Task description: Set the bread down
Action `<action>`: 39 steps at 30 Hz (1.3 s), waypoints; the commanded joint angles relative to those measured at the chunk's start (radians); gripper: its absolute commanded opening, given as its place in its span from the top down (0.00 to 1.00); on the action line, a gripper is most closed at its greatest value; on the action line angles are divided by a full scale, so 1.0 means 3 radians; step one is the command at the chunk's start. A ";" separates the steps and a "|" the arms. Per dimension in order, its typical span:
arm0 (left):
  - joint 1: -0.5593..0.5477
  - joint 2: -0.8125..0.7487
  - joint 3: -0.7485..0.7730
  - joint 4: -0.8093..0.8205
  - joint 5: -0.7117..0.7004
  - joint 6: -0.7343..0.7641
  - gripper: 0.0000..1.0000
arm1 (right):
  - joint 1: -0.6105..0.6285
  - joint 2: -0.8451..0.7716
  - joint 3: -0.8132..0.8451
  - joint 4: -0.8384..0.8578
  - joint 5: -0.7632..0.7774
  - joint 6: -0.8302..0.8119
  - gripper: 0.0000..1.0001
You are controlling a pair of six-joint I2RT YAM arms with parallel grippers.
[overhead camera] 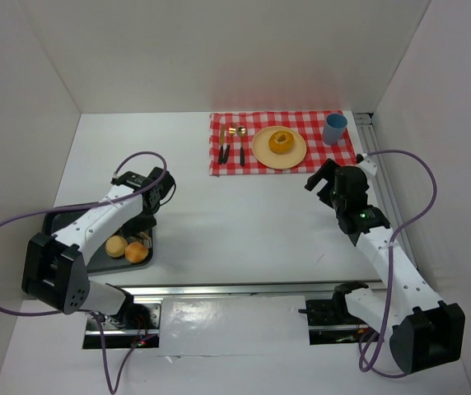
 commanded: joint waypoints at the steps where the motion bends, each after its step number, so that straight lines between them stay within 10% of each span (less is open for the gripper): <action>1: 0.0013 0.0037 0.0050 -0.0061 -0.0039 0.0099 0.44 | 0.0013 0.0019 -0.0002 0.0207 -0.0049 -0.0038 0.00; 33: 0.0141 0.0016 -0.0006 0.0016 0.0007 0.0171 0.38 | 0.0013 0.0162 0.0029 0.0300 -0.0050 -0.0104 0.00; 39: 0.0141 0.0016 -0.0037 0.0051 0.0007 0.0171 0.55 | 0.0013 0.0162 0.0029 0.0300 -0.0080 -0.0135 0.00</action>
